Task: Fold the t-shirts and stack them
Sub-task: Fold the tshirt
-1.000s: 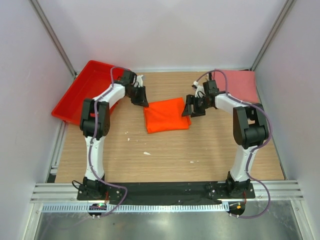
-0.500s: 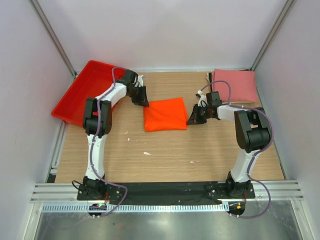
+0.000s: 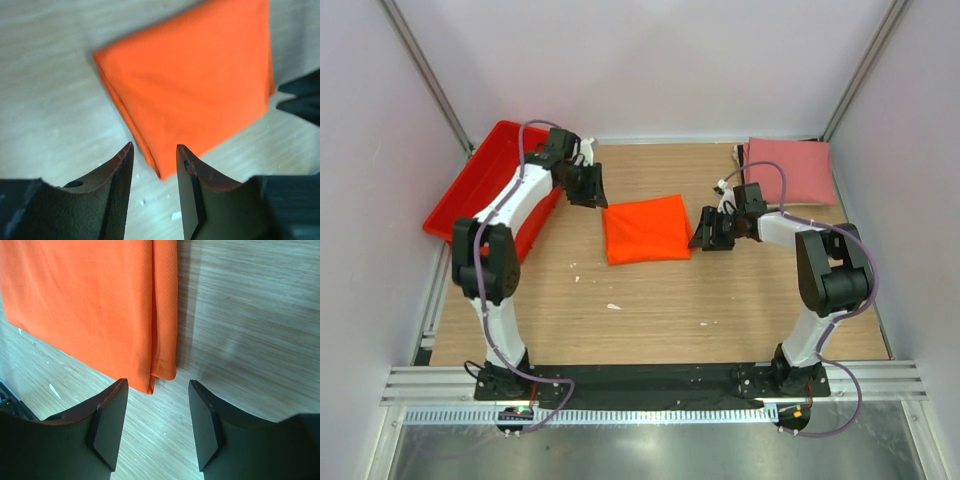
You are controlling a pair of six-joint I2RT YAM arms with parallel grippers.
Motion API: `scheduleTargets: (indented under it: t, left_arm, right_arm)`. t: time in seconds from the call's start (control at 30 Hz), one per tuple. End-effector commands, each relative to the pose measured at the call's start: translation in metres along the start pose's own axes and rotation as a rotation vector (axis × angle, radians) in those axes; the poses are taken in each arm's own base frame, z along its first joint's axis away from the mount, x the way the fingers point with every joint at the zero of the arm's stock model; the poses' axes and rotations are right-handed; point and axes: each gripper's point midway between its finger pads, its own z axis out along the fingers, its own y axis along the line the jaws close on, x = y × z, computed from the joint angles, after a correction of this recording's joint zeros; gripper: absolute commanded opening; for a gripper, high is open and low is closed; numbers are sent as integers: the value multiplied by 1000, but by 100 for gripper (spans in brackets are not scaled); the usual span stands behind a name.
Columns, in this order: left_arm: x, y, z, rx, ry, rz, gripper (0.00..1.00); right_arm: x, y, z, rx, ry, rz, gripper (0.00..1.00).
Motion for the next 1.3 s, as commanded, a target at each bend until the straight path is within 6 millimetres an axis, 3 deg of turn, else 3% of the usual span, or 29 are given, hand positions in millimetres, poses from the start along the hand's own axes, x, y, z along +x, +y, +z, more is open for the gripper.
scheduleTargets:
  t: [0.0,0.07,0.13,0.17,0.2,0.3,0.37,0.53,0.83,0.9,1.0,1.03,1.13,1.27]
  left_arm:
    - [47,-1,-12,3,68,-9,41]
    - [58,-7,-17,31,51,-24,41]
    - [78,-17,-7,113,51,-83,41]
    - [78,-23,-6,136,30,-83,40]
    - [92,-19,0,120,59,-114,39]
    - [111,-21,11,113,105,-103,39]
    - [118,-25,16,116,123,-96,39]
    - [124,-19,30,82,137,-88,36]
    - [131,-6,36,19,166,-86,31]
    - [134,-4,38,15,177,-86,26]
    - [134,4,37,-32,168,-82,5]
    - [133,7,36,-51,165,-77,0]
    - [131,19,30,-133,154,-69,0]
    - [132,31,20,-215,151,-62,0]
  right_arm:
    - [-16,21,-8,8,-36,-64,58]
    - [-15,23,-5,28,-25,-100,53]
    - [-17,29,-2,35,-16,-123,49]
    - [-16,29,0,39,-10,-127,49]
    - [-22,30,0,55,-18,-137,49]
    - [-25,28,5,91,-6,-164,49]
    - [-20,18,8,145,13,-166,50]
    - [-19,14,11,170,15,-174,51]
    - [-11,8,21,162,57,-184,55]
    - [-7,10,24,141,60,-175,49]
    - [-1,13,25,113,62,-167,33]
    - [0,14,23,107,59,-166,23]
    - [9,16,22,80,59,-149,3]
    - [26,18,18,49,56,-123,1]
